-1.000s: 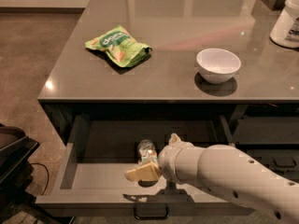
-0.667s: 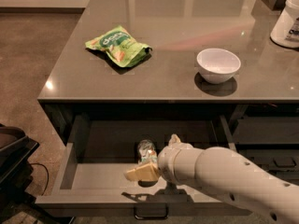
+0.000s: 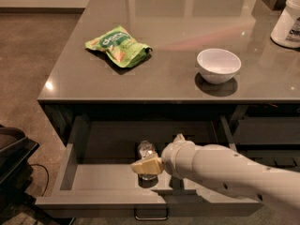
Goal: Pick 7up can from top drawer and place on counter
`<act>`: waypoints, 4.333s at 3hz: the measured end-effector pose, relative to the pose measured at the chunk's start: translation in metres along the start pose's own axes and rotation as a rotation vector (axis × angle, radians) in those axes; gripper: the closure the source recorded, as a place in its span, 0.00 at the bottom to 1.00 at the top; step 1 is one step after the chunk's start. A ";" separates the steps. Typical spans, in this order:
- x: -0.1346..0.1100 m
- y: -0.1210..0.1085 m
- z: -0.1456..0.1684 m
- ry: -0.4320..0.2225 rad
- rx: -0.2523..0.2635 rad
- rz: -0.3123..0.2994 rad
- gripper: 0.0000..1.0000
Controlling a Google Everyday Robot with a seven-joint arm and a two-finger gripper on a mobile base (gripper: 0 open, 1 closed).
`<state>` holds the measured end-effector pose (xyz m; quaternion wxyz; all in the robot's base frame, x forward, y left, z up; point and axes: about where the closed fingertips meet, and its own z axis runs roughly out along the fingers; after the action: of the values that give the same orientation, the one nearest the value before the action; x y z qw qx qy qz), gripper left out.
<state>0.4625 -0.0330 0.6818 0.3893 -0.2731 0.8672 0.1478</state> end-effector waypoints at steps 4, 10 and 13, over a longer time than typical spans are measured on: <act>0.006 0.013 0.043 0.007 -0.131 0.028 0.00; 0.022 0.020 0.085 0.010 -0.074 0.008 0.64; 0.021 0.020 0.085 0.010 -0.074 0.008 1.00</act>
Offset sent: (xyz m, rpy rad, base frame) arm 0.0112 0.0096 -0.0120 0.0307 0.0291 0.0123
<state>0.4893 0.0151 0.6112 0.3740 -0.2848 0.8641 0.1801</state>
